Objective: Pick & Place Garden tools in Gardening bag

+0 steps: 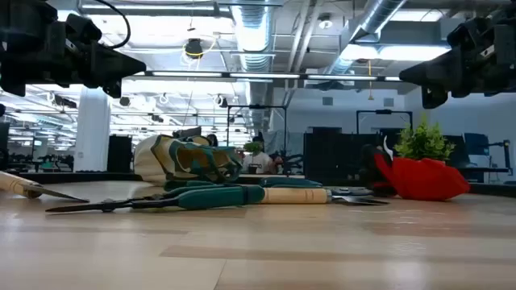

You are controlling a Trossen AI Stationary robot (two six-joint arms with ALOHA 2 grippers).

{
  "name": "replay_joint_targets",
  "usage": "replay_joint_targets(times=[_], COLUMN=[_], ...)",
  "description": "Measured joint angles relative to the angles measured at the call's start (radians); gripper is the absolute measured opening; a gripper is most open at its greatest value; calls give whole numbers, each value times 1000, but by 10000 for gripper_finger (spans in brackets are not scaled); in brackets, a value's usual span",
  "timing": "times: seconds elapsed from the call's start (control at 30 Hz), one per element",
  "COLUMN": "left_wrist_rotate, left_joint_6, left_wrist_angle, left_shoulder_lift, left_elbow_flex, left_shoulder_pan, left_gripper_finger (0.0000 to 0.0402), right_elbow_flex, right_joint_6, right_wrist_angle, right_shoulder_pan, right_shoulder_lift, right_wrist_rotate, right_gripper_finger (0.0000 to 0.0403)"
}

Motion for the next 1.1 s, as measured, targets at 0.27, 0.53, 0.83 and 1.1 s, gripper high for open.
replay_joint_targets(times=[0.27,0.53,0.83,1.1], left_wrist_rotate=[0,0,0,0], left_joint_6=[0,0,0,0], left_wrist_angle=[5,10,12,12], left_shoulder_lift=[0,0,0,0], left_elbow_flex=[0,0,0,0], left_shoulder_pan=[0,0,0,0], left_gripper_finger=[3,3,3,3], right_elbow_flex=[0,0,0,0], right_joint_6=[0,0,0,0], right_wrist_angle=[0,0,0,0], right_shoulder_pan=[0,0,0,0], right_shoulder_lift=[0,0,0,0], right_wrist_rotate=[0,0,0,0], right_gripper_finger=[0,0,0,0])
